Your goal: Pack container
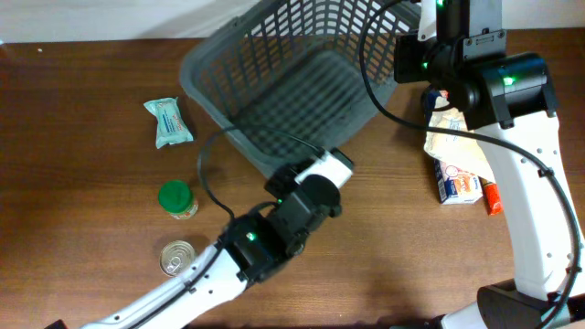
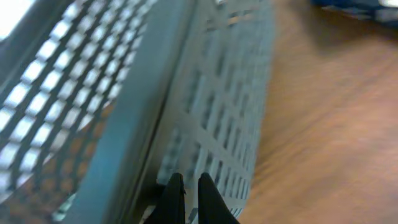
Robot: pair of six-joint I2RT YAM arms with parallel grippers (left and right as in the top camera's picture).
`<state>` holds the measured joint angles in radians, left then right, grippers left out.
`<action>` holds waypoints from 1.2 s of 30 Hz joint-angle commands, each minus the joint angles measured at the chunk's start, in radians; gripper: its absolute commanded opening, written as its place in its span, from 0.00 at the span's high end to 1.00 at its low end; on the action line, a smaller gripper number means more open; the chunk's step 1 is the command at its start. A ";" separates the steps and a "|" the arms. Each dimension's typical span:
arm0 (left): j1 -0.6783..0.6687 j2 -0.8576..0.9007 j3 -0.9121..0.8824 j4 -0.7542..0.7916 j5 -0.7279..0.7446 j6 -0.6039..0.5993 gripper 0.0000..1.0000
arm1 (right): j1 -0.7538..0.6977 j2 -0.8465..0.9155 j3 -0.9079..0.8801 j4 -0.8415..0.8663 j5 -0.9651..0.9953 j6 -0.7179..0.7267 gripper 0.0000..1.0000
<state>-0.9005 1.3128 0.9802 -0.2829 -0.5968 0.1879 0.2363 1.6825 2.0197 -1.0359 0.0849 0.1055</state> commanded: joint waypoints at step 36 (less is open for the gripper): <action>0.351 -0.340 0.021 -0.083 0.141 -0.071 0.98 | 0.000 0.280 0.024 0.086 -0.131 0.004 0.96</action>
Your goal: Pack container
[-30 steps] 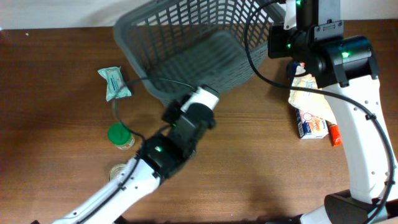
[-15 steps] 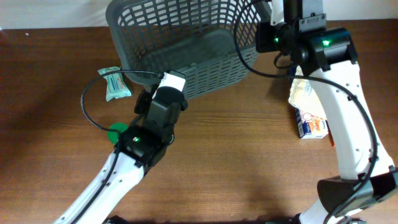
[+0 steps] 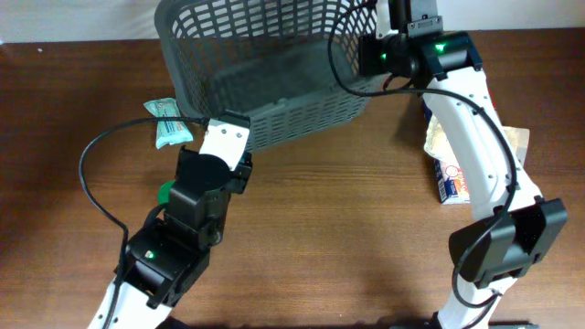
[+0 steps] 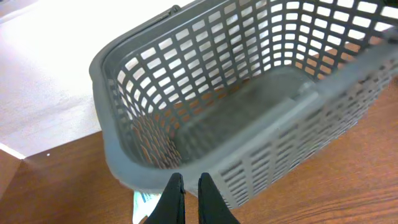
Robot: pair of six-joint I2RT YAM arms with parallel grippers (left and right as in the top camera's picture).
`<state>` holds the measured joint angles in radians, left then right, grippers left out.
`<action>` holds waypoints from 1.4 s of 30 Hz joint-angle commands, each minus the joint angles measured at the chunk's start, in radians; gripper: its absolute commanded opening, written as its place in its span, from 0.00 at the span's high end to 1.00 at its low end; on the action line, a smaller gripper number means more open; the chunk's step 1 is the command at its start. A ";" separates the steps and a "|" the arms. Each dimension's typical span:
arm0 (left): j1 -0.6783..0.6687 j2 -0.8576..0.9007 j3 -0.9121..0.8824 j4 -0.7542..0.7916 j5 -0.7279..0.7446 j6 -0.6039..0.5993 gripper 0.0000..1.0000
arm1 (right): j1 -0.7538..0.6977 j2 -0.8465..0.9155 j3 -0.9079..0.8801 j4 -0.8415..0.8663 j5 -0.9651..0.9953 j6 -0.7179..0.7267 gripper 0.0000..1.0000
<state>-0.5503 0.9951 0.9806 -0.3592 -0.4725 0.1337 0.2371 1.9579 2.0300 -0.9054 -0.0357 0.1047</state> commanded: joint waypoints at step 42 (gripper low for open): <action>0.002 -0.051 0.021 -0.080 0.223 -0.055 0.70 | -0.001 -0.084 0.241 -0.436 -0.093 0.080 0.23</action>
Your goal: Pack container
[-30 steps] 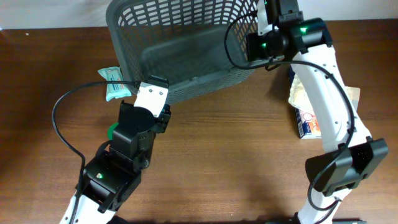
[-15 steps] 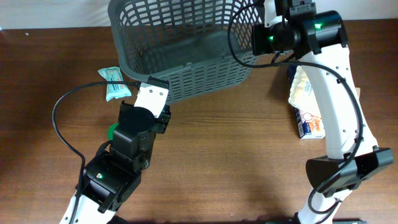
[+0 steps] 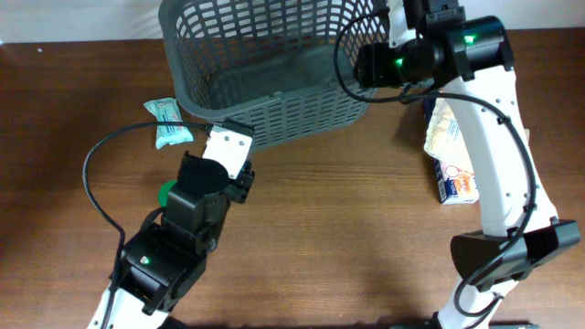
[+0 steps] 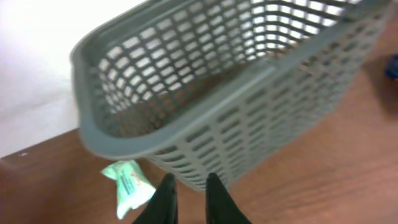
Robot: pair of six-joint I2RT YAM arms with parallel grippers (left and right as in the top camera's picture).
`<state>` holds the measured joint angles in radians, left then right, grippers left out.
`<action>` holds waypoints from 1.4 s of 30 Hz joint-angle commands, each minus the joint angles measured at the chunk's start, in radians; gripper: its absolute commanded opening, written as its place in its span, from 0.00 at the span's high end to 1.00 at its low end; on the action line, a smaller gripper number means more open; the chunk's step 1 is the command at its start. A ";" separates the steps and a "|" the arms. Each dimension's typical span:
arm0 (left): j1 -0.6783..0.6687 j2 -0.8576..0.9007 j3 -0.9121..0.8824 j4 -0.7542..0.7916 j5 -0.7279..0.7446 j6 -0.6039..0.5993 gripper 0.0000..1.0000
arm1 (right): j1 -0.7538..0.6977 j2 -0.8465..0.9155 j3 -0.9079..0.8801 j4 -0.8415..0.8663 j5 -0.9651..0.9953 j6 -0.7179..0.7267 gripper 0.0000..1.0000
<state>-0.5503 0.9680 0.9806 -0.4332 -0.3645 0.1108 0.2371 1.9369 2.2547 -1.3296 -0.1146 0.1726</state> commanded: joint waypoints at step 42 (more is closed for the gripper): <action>0.149 0.261 0.073 -0.100 0.278 -0.174 0.98 | -0.002 0.174 0.016 0.363 0.014 0.045 0.96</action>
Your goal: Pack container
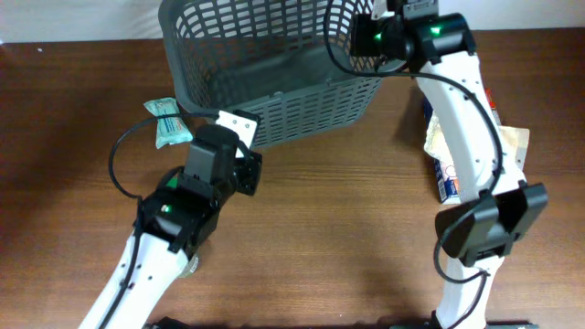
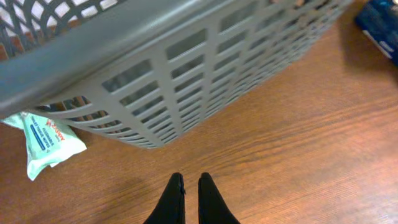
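Note:
The grey mesh basket [image 1: 265,73] stands at the back of the table, and in the left wrist view its front wall [image 2: 186,74] fills the top. My right gripper [image 1: 373,38] is at the basket's right rim and grips it; its fingers are mostly hidden under the wrist. My left gripper [image 2: 186,177] is shut with nothing in it, low over bare wood just in front of the basket [image 1: 239,137]. A green-and-white wipes packet [image 1: 167,122] [image 2: 46,140] lies left of the basket.
A crumpled snack bag [image 1: 457,137] and a blue-and-white box [image 1: 454,180] [image 2: 379,28] lie at the right beside my right arm. A tin can [image 1: 189,266] peeks out from under my left arm. The table's back edge runs behind the basket.
My left gripper has moved lower and closer to the basket's front wall, still shut. The right gripper has shifted up the rim, and the basket's right end has swung slightly back.
At first the basket lay skewed in the middle of the table with my left gripper against its front corner. Then it stood square at the back with my right gripper at its right rim and my left arm drawn back left. It has stayed there since.

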Robot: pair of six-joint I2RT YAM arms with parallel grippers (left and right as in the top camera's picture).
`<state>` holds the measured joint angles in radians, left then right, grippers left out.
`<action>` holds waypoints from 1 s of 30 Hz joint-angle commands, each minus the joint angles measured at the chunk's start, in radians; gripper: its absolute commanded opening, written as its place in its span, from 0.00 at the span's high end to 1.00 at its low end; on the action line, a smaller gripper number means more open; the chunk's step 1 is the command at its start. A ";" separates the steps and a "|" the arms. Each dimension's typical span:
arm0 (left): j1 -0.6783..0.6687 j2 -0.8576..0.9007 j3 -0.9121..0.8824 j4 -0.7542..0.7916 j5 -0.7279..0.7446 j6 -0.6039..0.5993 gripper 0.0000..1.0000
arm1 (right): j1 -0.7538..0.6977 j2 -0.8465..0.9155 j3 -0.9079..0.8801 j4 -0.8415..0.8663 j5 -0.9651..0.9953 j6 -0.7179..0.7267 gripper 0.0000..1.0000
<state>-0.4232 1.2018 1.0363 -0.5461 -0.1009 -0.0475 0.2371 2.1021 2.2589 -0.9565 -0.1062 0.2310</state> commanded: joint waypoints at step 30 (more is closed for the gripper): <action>0.053 0.120 0.018 0.134 -0.047 -0.012 0.98 | 0.058 0.014 0.164 -0.475 0.031 -0.122 0.96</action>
<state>-0.3737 1.3281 1.0367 -0.4164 -0.1242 -0.0502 0.2901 2.1128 2.4092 -1.4029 -0.0940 0.1211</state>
